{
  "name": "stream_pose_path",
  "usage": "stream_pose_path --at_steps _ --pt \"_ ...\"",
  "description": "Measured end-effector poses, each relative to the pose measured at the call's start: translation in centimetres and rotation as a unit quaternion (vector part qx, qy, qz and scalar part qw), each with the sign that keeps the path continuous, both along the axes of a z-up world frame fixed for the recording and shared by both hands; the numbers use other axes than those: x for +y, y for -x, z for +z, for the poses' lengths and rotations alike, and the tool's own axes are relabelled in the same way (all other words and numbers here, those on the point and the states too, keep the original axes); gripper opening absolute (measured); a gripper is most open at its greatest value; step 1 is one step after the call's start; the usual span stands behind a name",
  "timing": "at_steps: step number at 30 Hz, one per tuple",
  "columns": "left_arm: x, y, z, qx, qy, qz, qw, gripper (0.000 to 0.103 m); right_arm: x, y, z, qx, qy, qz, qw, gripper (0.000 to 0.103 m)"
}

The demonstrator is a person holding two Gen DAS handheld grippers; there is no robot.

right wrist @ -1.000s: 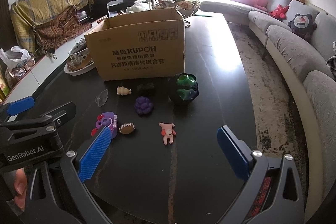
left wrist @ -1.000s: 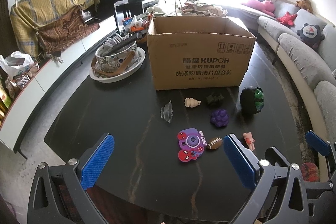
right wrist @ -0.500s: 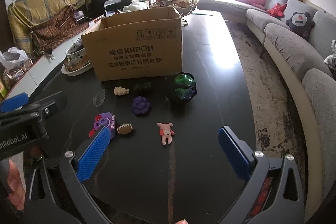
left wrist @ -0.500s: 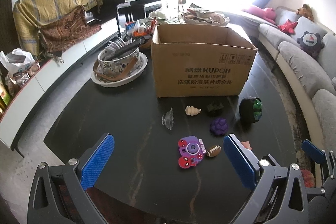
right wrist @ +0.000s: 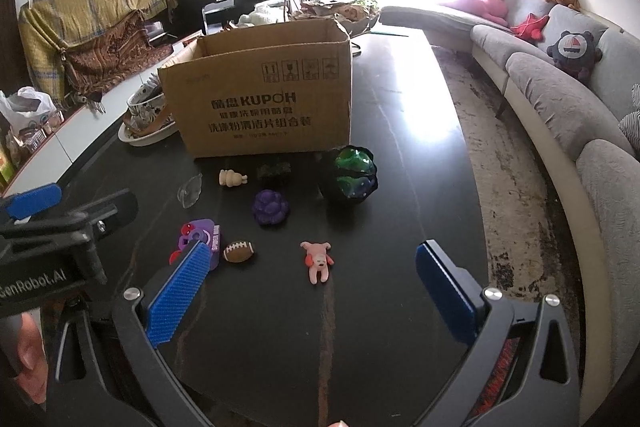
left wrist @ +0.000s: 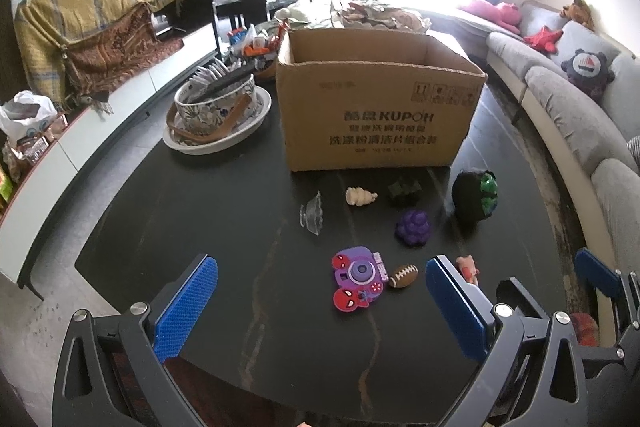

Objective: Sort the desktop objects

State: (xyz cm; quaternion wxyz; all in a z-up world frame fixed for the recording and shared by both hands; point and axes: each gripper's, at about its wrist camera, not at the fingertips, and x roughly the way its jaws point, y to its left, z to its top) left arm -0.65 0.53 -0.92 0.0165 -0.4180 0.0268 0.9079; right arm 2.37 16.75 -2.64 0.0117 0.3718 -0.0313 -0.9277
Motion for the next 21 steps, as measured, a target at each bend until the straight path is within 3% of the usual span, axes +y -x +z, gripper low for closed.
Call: stream_pose_path --at_steps 5,10,21 --pt "0.14 -0.08 -0.03 0.001 0.001 -0.001 1.0000 0.103 0.03 -0.02 -0.17 0.013 0.004 0.000 1.000 0.102" --pt "0.25 -0.15 -0.05 0.002 0.004 -0.004 1.0000 0.103 0.05 0.23 -0.40 -0.001 0.021 0.008 1.000 0.102" --pt "0.49 0.00 -0.51 -0.010 0.001 -0.004 0.9999 0.103 -0.77 0.49 -0.54 -0.010 0.002 0.020 1.000 0.095"
